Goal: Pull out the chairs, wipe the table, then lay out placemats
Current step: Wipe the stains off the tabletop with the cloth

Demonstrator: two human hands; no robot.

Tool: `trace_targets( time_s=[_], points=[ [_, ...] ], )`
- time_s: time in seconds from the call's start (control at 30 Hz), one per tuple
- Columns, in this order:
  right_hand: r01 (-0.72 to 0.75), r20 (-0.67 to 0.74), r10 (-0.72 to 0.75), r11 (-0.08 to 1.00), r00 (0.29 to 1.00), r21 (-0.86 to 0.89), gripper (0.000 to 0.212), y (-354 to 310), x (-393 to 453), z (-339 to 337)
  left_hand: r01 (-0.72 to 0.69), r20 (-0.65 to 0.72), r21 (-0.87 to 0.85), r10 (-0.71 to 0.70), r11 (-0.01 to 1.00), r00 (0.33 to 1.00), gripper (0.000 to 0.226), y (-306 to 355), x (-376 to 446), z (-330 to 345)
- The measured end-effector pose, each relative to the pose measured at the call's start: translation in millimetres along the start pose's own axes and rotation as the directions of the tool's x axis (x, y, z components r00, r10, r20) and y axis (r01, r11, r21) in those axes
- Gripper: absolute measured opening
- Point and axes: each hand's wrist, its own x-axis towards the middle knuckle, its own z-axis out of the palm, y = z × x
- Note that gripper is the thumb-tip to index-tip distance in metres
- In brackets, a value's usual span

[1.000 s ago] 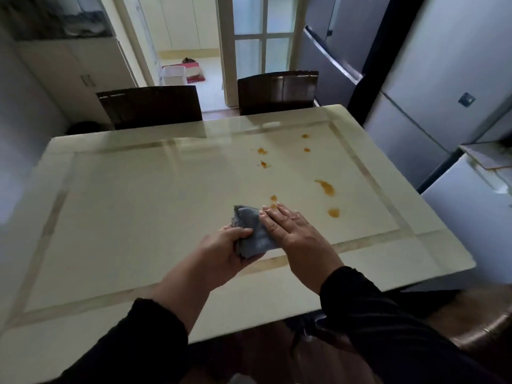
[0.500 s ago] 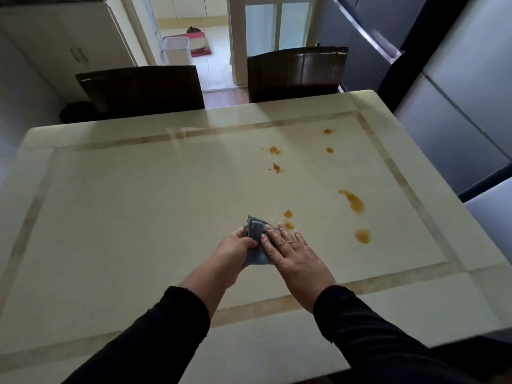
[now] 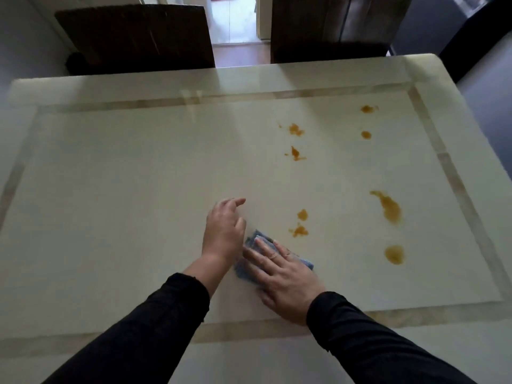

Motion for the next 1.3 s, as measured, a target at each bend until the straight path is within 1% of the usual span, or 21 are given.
trace_targets(
  time_s=[0.03, 0.1, 0.2, 0.3, 0.37, 0.4, 0.5, 0.57, 0.63, 0.7, 0.77, 0.83, 0.87, 0.9, 1.0, 1.03, 1.07, 1.17, 1.23, 1.3],
  points=[
    [0.026, 0.005, -0.026, 1.000, 1.000, -0.007, 0.063, 4, 4, 3, -0.042, 0.020, 0.033, 0.042, 0.999, 0.999, 0.044, 0, 9, 2],
    [0.051, 0.003, -0.051, 0.999, 0.999, -0.007, 0.061, 13, 10, 10, -0.083, 0.053, 0.075, 0.079, 0.994, 0.996, 0.047, 0, 28, 10],
    [0.014, -0.048, -0.014, 1.000, 0.999, 0.008, 0.064, 21, 11, 15, -0.107, 0.018, 0.144, 0.106, 0.984, 0.994, 0.049, -3, 52, 24],
    [-0.077, -0.068, 0.078, 0.997, 0.995, 0.025, 0.065, 35, 17, 13, -0.133, -0.047, 0.199, 0.145, 0.971, 0.988, 0.053, -12, 67, 31],
    [-0.140, -0.057, 0.139, 0.990, 0.989, -0.006, 0.064, 59, 31, 9, -0.155, -0.072, 0.239, 0.176, 0.959, 0.982, 0.054, -17, 73, 33],
    [-0.196, -0.054, 0.195, 0.980, 0.979, -0.024, 0.064, 74, 38, 5, -0.163, -0.074, 0.265, 0.188, 0.950, 0.979, 0.054, -18, 73, 33],
    [-0.382, -0.037, 0.380, 0.923, 0.924, -0.048, 0.065, 112, 49, -4, -0.162, -0.072, 0.342, 0.198, 0.926, 0.978, 0.055, -17, 69, 37],
    [-0.443, -0.071, 0.440, 0.896, 0.895, -0.034, 0.066, 109, 47, -2, -0.147, -0.077, 0.359, 0.187, 0.922, 0.979, 0.055, -16, 69, 39],
    [-0.432, -0.095, 0.429, 0.902, 0.898, -0.016, 0.067, 87, 36, 4, -0.138, -0.078, 0.365, 0.178, 0.921, 0.981, 0.055, -17, 69, 39],
    [-0.345, -0.091, 0.341, 0.938, 0.936, -0.029, 0.066, 67, 19, 11, -0.138, -0.071, 0.368, 0.176, 0.919, 0.982, 0.055, -17, 69, 40],
    [-0.253, -0.076, 0.249, 0.967, 0.965, -0.040, 0.066, 72, 14, 10, -0.131, -0.067, 0.372, 0.167, 0.919, 0.984, 0.055, -17, 68, 40],
    [-0.216, -0.040, 0.214, 0.975, 0.976, -0.050, 0.067, 91, 24, 6, -0.127, -0.068, 0.385, 0.166, 0.914, 0.984, 0.056, -16, 68, 40],
    [-0.234, -0.032, 0.232, 0.971, 0.972, -0.054, 0.067, 102, 34, 4, -0.122, -0.071, 0.392, 0.162, 0.912, 0.984, 0.056, -15, 68, 39],
    [-0.283, -0.028, 0.282, 0.958, 0.959, -0.050, 0.067, 113, 46, 0, -0.116, -0.070, 0.396, 0.156, 0.911, 0.985, 0.057, -15, 68, 39],
    [-0.490, -0.064, 0.489, 0.872, 0.870, 0.000, 0.067, 120, 68, -6, -0.106, -0.070, 0.401, 0.145, 0.910, 0.987, 0.058, -14, 67, 39],
    [-0.518, -0.085, 0.517, 0.855, 0.852, 0.014, 0.069, 112, 70, -5, -0.100, -0.070, 0.400, 0.139, 0.911, 0.988, 0.058, -14, 67, 39],
    [-0.514, -0.090, 0.513, 0.858, 0.854, 0.020, 0.071, 101, 69, -2, -0.092, -0.070, 0.399, 0.131, 0.912, 0.989, 0.059, -14, 67, 39],
    [-0.385, -0.084, 0.385, 0.923, 0.919, 0.012, 0.074, 66, 63, 4, -0.078, -0.074, 0.413, 0.119, 0.907, 0.990, 0.061, -14, 69, 41],
    [-0.291, -0.072, 0.290, 0.957, 0.954, 0.000, 0.070, 72, 69, 1, -0.078, -0.071, 0.420, 0.119, 0.904, 0.990, 0.061, -14, 70, 40],
    [-0.228, -0.035, 0.227, 0.973, 0.973, -0.032, 0.068, 96, 89, -7, -0.082, -0.066, 0.422, 0.121, 0.903, 0.990, 0.061, -13, 69, 40]
  ],
)
